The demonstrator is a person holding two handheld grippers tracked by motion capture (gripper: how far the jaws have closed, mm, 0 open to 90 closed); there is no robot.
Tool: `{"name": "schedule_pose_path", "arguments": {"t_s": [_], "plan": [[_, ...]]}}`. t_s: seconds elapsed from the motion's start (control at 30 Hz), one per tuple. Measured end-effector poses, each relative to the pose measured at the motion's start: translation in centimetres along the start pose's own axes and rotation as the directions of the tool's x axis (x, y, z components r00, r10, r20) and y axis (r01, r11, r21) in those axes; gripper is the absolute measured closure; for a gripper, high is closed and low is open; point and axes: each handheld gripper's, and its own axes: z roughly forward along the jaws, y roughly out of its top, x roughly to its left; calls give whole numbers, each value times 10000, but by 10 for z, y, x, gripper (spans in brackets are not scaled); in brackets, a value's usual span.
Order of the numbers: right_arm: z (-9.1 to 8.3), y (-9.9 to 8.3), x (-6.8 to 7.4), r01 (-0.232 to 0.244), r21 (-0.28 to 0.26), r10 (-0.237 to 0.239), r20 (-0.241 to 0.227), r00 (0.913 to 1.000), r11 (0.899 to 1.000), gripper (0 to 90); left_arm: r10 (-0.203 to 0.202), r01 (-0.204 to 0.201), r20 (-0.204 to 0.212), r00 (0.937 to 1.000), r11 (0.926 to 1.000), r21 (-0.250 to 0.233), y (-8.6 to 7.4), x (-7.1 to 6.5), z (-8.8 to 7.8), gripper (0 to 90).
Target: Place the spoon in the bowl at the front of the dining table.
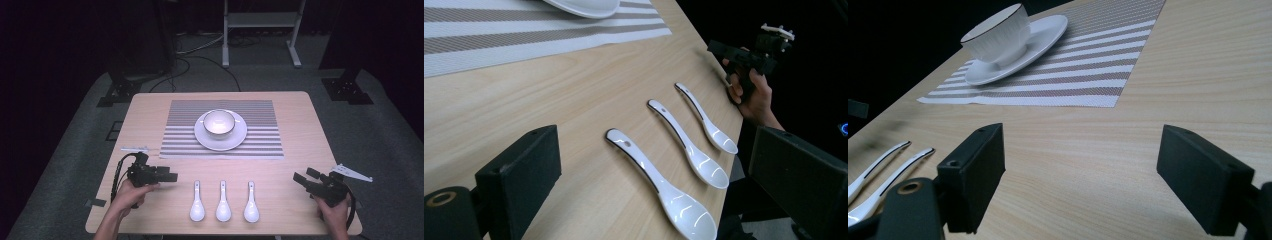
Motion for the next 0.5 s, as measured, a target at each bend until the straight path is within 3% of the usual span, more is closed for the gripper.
{"name": "schedule_pose_path", "arguments": {"t_s": [0.5], "plan": [[0, 0, 1, 44, 13, -44, -36, 10000, 10000, 183, -394, 381, 123, 9991, 9950, 921, -2, -8, 42, 51]]}}
